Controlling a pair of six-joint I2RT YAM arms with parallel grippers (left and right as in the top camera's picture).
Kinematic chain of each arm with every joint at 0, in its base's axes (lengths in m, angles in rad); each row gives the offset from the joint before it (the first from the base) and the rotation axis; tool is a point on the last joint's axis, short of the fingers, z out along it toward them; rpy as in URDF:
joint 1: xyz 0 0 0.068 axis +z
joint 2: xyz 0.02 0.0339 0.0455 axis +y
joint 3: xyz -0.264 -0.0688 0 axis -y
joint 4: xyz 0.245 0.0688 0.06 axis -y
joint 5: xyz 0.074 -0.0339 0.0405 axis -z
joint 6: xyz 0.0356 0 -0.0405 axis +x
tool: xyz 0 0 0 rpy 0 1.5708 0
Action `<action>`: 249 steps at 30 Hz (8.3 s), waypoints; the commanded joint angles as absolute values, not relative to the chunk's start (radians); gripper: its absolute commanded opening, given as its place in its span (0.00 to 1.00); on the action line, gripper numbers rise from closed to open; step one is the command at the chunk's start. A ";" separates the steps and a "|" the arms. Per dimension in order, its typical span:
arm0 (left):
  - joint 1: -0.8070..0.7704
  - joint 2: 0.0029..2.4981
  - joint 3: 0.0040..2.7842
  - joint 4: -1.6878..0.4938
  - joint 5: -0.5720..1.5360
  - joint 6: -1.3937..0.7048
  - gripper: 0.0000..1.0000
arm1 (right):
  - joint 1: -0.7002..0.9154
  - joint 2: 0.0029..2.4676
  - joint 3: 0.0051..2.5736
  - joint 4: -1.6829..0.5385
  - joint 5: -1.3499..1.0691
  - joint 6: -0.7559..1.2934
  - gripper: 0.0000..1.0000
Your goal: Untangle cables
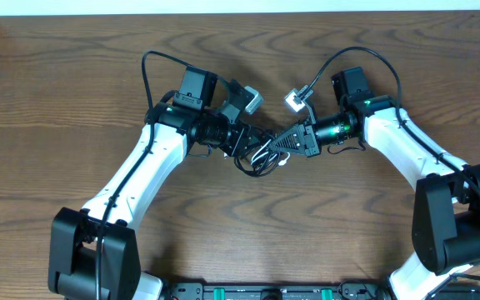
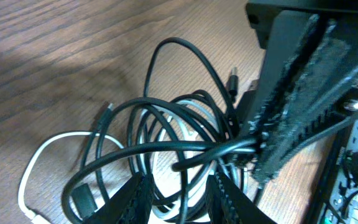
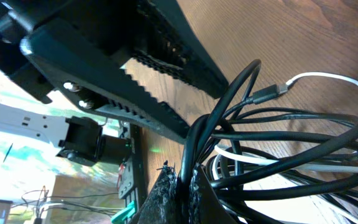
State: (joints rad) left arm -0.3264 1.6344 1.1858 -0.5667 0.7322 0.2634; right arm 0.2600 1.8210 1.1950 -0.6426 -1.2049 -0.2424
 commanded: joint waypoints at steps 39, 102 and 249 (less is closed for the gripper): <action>-0.327 1.732 1.181 -0.398 1.044 0.254 0.08 | 0.257 1.803 1.195 -0.647 -1.334 -0.286 0.01; -0.211 1.732 1.181 -0.481 0.921 0.336 0.07 | 0.313 1.797 1.195 -0.430 -1.078 -0.134 0.31; -0.213 1.732 1.193 -0.588 0.302 -0.276 0.11 | 0.205 1.689 1.182 -0.703 -0.581 -0.079 0.62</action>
State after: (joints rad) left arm -0.2096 1.7302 1.1847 -0.5545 0.4782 -0.2333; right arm 0.2008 1.6905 1.1900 -0.6994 -0.5999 -0.0837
